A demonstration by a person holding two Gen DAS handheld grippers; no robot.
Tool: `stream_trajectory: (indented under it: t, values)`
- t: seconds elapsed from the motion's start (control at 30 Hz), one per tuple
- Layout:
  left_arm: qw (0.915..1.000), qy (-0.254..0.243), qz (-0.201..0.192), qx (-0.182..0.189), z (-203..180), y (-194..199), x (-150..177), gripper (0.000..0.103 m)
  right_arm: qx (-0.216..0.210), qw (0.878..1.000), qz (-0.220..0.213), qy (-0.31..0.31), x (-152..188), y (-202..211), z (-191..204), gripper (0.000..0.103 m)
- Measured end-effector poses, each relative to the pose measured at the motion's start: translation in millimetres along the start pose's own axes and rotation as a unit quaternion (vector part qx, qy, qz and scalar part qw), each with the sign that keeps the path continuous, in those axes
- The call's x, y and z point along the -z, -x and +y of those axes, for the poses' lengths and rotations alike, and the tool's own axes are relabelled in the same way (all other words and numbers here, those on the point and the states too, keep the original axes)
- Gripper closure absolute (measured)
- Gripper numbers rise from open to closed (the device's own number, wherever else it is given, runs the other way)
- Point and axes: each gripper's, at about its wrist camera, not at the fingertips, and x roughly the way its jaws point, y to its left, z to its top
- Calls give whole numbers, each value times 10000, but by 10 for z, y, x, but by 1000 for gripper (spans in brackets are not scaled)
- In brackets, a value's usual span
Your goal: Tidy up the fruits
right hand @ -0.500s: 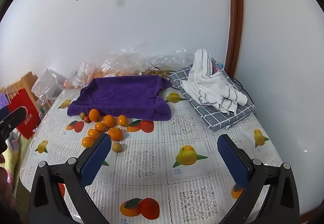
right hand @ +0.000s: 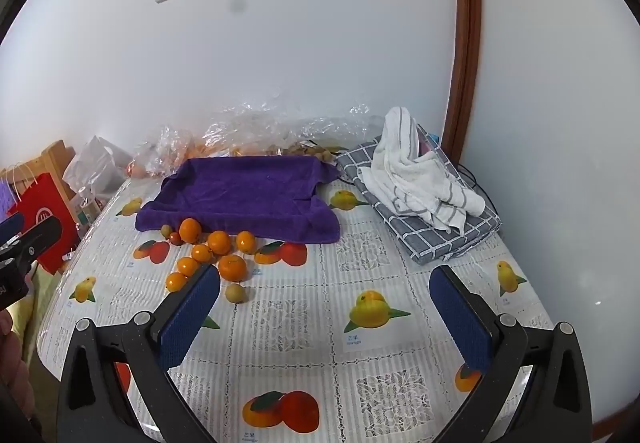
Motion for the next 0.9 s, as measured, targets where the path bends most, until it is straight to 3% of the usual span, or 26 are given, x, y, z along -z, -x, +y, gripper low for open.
stream_trajectory:
  t: [0.9]
  values:
    - [10000, -29, 9, 93, -38, 22, -22, 0, 1, 9999, -124, 88, -16, 104, 45, 0]
